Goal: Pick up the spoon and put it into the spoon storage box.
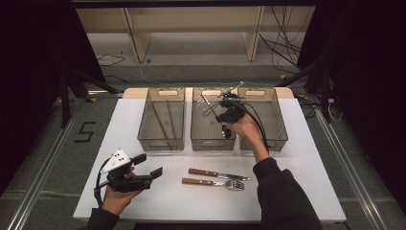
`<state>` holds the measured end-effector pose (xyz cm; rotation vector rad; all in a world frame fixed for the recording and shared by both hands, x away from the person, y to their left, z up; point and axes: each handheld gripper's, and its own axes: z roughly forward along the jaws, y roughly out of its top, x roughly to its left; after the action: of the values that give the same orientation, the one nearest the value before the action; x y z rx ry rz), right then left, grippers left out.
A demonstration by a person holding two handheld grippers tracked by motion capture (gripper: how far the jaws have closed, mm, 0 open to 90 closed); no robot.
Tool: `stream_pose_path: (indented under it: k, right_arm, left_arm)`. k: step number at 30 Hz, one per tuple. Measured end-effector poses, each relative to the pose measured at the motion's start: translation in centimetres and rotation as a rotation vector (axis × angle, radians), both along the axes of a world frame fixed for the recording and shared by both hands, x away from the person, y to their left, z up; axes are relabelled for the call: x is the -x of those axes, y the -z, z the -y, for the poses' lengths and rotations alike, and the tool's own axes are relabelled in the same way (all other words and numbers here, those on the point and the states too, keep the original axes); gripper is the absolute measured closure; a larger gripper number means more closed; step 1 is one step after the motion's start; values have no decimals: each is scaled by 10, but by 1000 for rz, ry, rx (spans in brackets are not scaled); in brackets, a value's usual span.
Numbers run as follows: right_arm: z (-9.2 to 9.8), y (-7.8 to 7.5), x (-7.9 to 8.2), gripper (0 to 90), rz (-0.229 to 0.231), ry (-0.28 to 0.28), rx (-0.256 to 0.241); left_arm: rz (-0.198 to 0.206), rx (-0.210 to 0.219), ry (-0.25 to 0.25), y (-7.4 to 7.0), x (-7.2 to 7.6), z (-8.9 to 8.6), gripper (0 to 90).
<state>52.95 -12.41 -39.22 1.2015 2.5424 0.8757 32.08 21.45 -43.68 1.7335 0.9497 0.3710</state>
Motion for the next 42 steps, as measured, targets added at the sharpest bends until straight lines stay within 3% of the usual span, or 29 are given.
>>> stream_pose_path:
  k: [15, 18, 24, 31, 42]
  right_arm:
    - [3, 14, 1, 843, -46, 26, -2]
    - [4, 15, 2, 747, -53, 23, -9]
    - [6, 4, 6, 588, -15, 15, -23]
    - [6, -9, 23, 402, 26, -37, -63]
    - [-1, -22, 68, 310, 88, -168, -105]
  left_arm:
    - [2, 1, -1, 0, 0, 0, 156]
    - [1, 1, -1, 0, 0, 0, 156]
    - [0, 0, -1, 0, 0, 0, 156]
    - [0, -1, -2, 0, 0, 0, 156]
    - [2, -5, -2, 0, 1, 0, 156]
